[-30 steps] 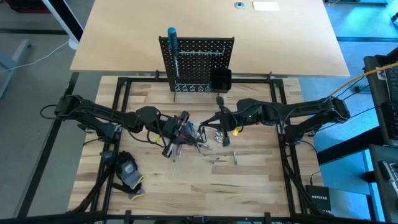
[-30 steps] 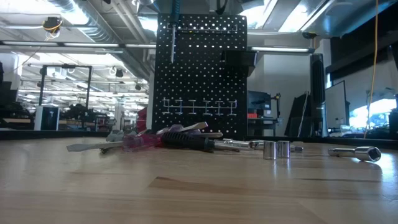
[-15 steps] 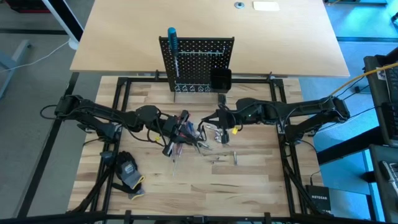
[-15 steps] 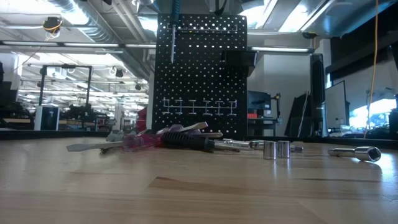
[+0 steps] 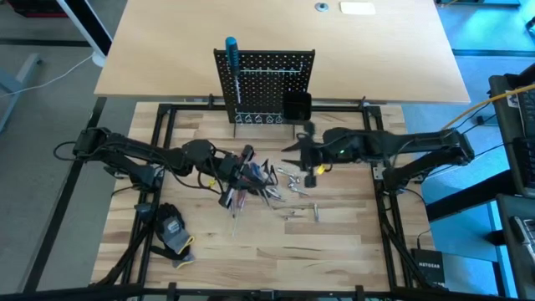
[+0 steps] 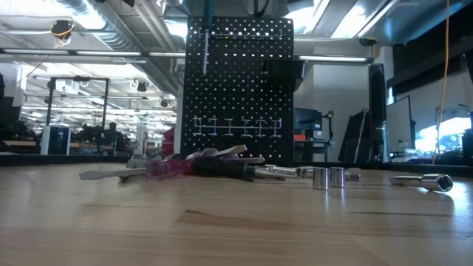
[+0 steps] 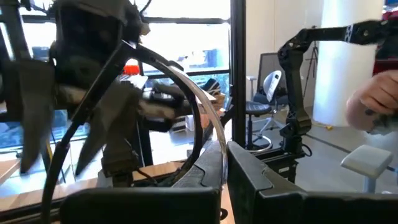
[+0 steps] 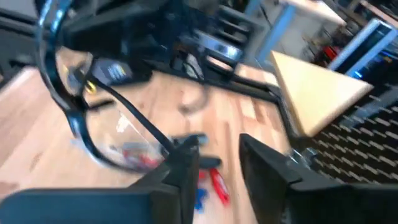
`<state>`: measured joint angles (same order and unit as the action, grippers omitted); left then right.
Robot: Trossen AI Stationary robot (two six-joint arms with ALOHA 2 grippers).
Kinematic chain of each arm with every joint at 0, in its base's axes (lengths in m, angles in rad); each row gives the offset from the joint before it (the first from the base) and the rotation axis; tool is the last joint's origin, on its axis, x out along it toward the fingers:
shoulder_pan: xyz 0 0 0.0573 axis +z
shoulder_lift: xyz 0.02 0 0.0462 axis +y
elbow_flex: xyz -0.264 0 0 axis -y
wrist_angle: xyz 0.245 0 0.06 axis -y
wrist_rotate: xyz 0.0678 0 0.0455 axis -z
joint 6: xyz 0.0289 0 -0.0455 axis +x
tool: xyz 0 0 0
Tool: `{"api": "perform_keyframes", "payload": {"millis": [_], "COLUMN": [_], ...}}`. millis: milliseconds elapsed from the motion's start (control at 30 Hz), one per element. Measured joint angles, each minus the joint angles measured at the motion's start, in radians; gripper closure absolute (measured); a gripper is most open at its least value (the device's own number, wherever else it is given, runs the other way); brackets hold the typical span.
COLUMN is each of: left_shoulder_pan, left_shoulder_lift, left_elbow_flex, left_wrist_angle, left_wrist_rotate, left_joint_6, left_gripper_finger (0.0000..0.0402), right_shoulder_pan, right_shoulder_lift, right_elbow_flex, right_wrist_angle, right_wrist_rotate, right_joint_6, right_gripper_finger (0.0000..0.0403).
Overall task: Hang tools onto peg board
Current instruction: Hang the black safety goggles on the peg board
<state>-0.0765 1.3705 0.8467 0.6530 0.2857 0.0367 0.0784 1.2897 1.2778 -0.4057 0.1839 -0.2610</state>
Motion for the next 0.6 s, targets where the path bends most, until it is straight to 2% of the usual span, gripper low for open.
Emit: {"api": "perform_keyframes", "payload": {"millis": [133, 233, 300, 367, 500, 600], "left_shoulder_pan": [-0.001, -0.001, 0.0, 0.0, -0.009, -0.026], "left_shoulder_lift": [0.0, 0.0, 0.0, 0.0, 0.0, 0.0], "left_elbow_flex": [0.0, 0.0, 0.0, 0.0, 0.0, 0.0], "left_wrist_angle": [-0.001, 0.007, 0.008, 0.012, 0.019, 0.019], "left_wrist_rotate": [-0.001, -0.105, -0.21, -0.282, -0.293, -0.289], "left_joint_6": [-0.003, -0.016, -0.022, -0.022, -0.005, 0.02], "left_gripper_finger": [0.0401, 0.0401, 0.0401, 0.0401, 0.0401, 0.0401], "right_shoulder_pan": [0.0, 0.023, 0.056, 0.091, 0.132, 0.13], "right_shoulder_lift": [-0.02, -0.038, -0.043, -0.041, -0.04, -0.04], "right_elbow_flex": [0.093, 0.097, 0.077, 0.042, -0.077, -0.14], "right_wrist_angle": [-0.202, -0.229, -0.216, -0.189, -0.001, 0.111], "right_wrist_rotate": [-0.005, -0.097, -0.12, -0.095, -0.013, 0.003], "right_joint_6": [0.064, 0.11, 0.118, 0.119, 0.076, 0.063], "right_gripper_finger": [0.0256, 0.0254, 0.0255, 0.0258, 0.0265, 0.0269]}}
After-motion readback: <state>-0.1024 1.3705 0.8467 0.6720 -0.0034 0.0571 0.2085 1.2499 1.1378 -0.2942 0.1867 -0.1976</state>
